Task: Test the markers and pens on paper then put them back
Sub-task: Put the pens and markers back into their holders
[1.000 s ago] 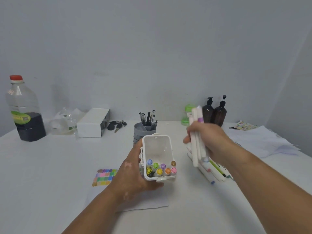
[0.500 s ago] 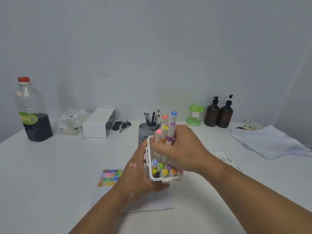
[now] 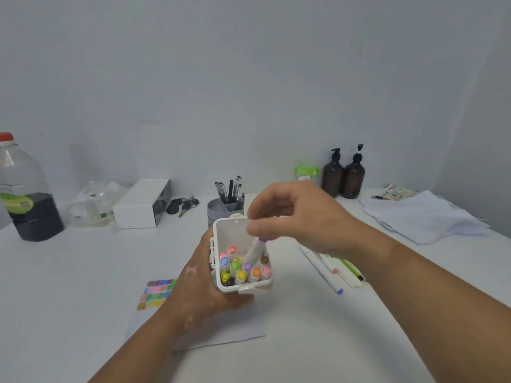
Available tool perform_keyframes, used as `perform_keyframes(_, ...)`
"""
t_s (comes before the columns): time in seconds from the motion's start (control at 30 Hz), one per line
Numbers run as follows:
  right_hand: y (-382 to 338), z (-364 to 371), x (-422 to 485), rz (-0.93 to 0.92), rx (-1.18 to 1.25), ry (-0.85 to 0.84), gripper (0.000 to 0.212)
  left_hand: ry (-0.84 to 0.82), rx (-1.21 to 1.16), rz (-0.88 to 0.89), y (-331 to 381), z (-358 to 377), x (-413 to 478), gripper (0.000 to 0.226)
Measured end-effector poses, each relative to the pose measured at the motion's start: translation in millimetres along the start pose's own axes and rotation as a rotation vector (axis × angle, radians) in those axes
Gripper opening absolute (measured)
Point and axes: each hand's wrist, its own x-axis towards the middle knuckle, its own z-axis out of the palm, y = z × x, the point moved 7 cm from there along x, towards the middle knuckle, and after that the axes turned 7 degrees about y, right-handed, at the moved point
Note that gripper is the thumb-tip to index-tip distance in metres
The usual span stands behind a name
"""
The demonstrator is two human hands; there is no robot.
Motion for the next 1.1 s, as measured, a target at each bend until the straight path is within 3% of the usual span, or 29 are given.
perform_keyframes(0.1, 17, -34, 3, 0.104, 0.342, 0.147, 0.01, -0.01, 0.011, -0.032, 0, 5, 1, 0.104)
perform_keyframes(0.17, 31, -47, 5, 0.16, 0.43, 0.221, 0.007, -0.025, 0.004, -0.052, 2, 11, 2, 0.104)
perform_keyframes(0.23, 50, -60, 9, 0.191, 0.364, 0.339, 0.01, -0.055, -0.007, -0.063, 5, 18, 3, 0.106)
perform_keyframes(0.3, 78, -77, 11, 0.254, 0.076, 0.474, 0.012, -0.08, -0.018, -0.057, 9, 25, 5, 0.107)
perform_keyframes(0.33, 93, -82, 11, 0.299, -0.168, 0.471, 0.013, -0.089, -0.024, -0.06, 10, 28, 7, 0.106)
perform_keyframes(0.4, 131, -78, 8, 0.435, -0.661, 0.282, 0.023, -0.101, -0.041, -0.084, 11, 32, 9, 0.1)
perform_keyframes(0.47, 170, -70, -3, 0.598, -0.905, 0.093, 0.033, -0.103, -0.055, -0.102, 13, 35, 10, 0.095)
perform_keyframes(0.63, 213, -66, -18, 0.759, -1.025, 0.083, 0.055, -0.115, -0.07, -0.101, 11, 38, 10, 0.089)
perform_keyframes(0.77, 219, -52, -12, 0.749, -1.04, 0.029, 0.051, -0.114, -0.055, -0.098, 5, 38, 11, 0.12)
perform_keyframes(0.87, 218, -48, -6, 0.753, -1.044, 0.043, 0.058, -0.166, -0.03, -0.118, 4, 41, 13, 0.124)
perform_keyframes(0.93, 218, -46, -4, 0.76, -1.035, 0.038, 0.061, -0.168, -0.015, -0.129, 4, 41, 13, 0.118)
perform_keyframes(1.03, 219, -41, -3, 0.753, -0.981, 0.052, 0.059, -0.203, 0.042, -0.153, 6, 43, 13, 0.092)
perform_keyframes(1.1, 219, -36, -1, 0.725, -0.955, 0.075, 0.056, -0.266, 0.01, -0.214, 7, 47, 16, 0.089)
